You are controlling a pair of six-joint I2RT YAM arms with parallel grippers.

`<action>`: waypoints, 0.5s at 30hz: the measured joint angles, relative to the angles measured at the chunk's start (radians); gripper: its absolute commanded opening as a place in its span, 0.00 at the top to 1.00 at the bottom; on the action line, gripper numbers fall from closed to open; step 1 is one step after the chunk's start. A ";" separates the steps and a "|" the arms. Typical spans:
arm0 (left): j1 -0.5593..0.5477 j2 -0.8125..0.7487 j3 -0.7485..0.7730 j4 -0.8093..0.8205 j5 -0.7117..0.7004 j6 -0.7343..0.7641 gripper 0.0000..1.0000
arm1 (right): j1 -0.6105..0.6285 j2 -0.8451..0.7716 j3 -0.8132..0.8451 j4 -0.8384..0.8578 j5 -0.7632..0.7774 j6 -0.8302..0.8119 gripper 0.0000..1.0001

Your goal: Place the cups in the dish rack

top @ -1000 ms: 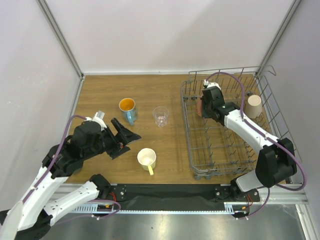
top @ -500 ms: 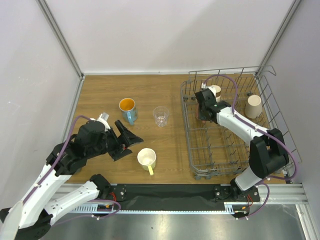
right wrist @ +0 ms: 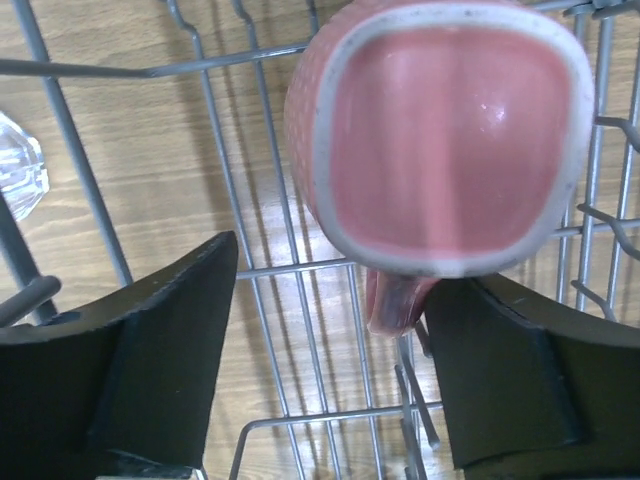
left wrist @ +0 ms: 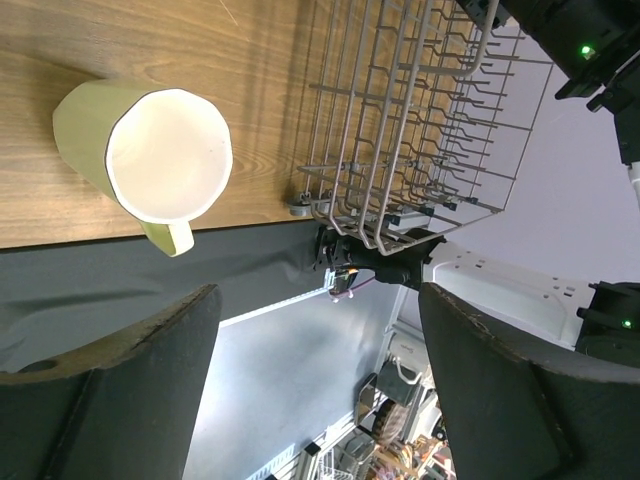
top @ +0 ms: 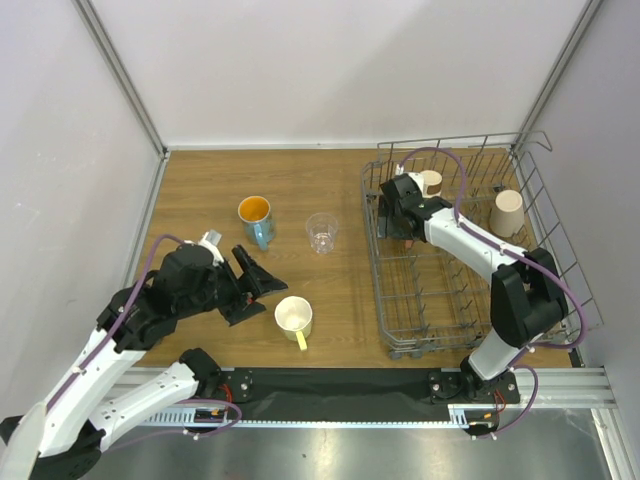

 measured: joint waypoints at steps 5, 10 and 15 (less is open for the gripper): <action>-0.008 0.016 -0.001 0.013 0.000 0.000 0.19 | 0.000 -0.014 0.008 -0.029 -0.022 0.000 0.11; -0.031 0.043 -0.002 0.030 0.000 -0.011 0.22 | -0.009 -0.069 0.037 -0.096 -0.033 0.003 0.04; -0.094 0.094 -0.002 0.051 -0.010 -0.031 0.28 | -0.033 -0.142 0.077 -0.142 -0.052 0.002 0.03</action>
